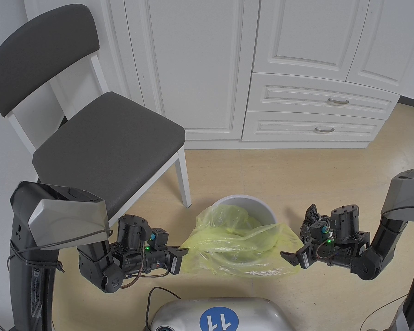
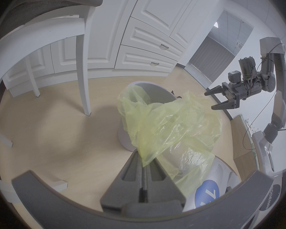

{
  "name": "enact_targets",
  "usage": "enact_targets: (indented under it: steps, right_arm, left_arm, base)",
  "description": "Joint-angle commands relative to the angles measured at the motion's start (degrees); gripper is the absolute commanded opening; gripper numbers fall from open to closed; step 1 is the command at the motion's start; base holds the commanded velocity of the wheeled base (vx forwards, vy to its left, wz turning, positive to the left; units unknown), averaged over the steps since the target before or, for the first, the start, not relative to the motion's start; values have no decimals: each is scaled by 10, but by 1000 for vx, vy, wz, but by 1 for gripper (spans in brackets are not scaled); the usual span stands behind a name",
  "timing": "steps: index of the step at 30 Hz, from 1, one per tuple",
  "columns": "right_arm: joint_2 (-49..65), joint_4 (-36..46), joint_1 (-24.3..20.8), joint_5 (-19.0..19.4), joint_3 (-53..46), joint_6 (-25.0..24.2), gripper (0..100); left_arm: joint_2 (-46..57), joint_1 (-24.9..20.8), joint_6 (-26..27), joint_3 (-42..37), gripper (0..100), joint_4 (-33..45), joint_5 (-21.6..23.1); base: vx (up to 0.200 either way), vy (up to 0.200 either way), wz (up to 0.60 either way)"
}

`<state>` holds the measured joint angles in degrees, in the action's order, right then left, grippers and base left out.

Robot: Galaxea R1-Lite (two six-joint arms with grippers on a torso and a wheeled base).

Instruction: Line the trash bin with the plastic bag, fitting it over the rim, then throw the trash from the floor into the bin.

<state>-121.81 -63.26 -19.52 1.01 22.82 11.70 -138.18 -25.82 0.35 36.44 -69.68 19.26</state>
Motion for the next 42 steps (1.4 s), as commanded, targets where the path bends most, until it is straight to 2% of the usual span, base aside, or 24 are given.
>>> enact_targets:
  steps: [1, 5, 6, 15, 25, 31, 34, 42]
  right_arm:
    - [3, -22, -23, -3, -1, -34, 100]
    - [14, -25, -35, -3, -8, -41, 100]
    - [14, -25, -36, -3, -9, -41, 100]
    - [14, -25, -36, -4, -8, -41, 100]
    - [13, -40, -37, -5, -6, -42, 100]
    - [16, -41, -37, -19, -1, -42, 100]
    - [17, -40, -36, -28, 4, -44, 100]
    - [18, -42, -41, -29, -1, -43, 100]
  left_arm:
    - [0, 0, 0, -1, 0, -1, 0]
    - [-2, 0, 0, 0, 0, -1, 0]
    - [-3, 0, 0, 0, 100, -1, 0]
    - [5, 0, 3, -3, 100, 0, -1]
    - [68, -13, 23, -32, 100, 9, -1]
    - [78, -18, 20, -35, 100, 9, -25]
    - [86, -22, 21, -43, 100, 6, -56]
    - [113, -30, 24, -63, 100, -3, -68]
  base:
    - [0, 0, 0]
    - [0, 0, 0]
    - [0, 0, 0]
    - [0, 0, 0]
    - [0, 0, 0]
    - [0, 0, 0]
    - [0, 0, 0]
    - [0, 0, 0]
